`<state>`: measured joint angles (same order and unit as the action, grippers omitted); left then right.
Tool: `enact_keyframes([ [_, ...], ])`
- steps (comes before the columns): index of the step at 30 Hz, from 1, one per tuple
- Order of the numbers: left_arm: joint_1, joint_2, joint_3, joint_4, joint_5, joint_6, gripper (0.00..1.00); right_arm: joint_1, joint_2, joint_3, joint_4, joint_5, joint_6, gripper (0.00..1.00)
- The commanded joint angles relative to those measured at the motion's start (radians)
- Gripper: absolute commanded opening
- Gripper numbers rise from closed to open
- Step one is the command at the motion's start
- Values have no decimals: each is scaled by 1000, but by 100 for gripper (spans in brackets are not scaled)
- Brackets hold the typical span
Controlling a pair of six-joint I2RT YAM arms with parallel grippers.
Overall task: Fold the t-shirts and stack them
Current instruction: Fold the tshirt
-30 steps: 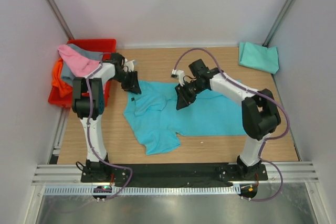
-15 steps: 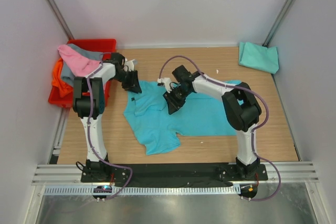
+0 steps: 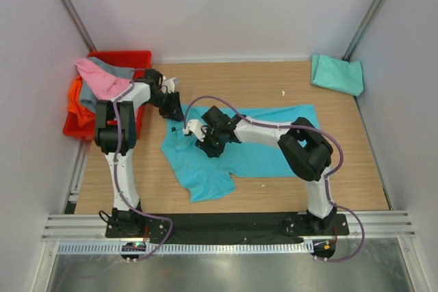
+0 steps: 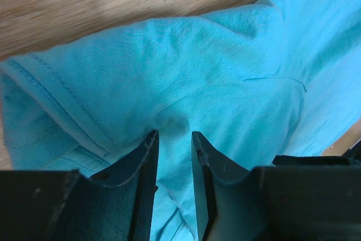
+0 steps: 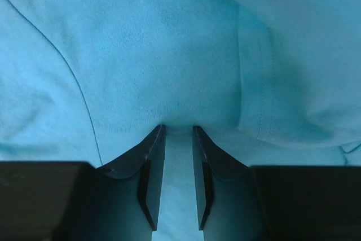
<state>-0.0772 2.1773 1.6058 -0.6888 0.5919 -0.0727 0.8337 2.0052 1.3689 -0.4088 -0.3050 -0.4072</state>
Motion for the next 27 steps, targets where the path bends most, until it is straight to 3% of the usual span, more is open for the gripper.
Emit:
enact_keyframes([
  [1, 5, -16, -17, 23, 3, 1, 31, 25, -62, -14, 70, 115, -54, 32],
  [12, 13, -5, -26, 25, 22, -4, 31, 42, -152, -24, 82, 224, -131, 32],
  [27, 21, -17, -30, 25, 22, -9, 31, 54, -60, 4, 128, 245, -145, 32],
])
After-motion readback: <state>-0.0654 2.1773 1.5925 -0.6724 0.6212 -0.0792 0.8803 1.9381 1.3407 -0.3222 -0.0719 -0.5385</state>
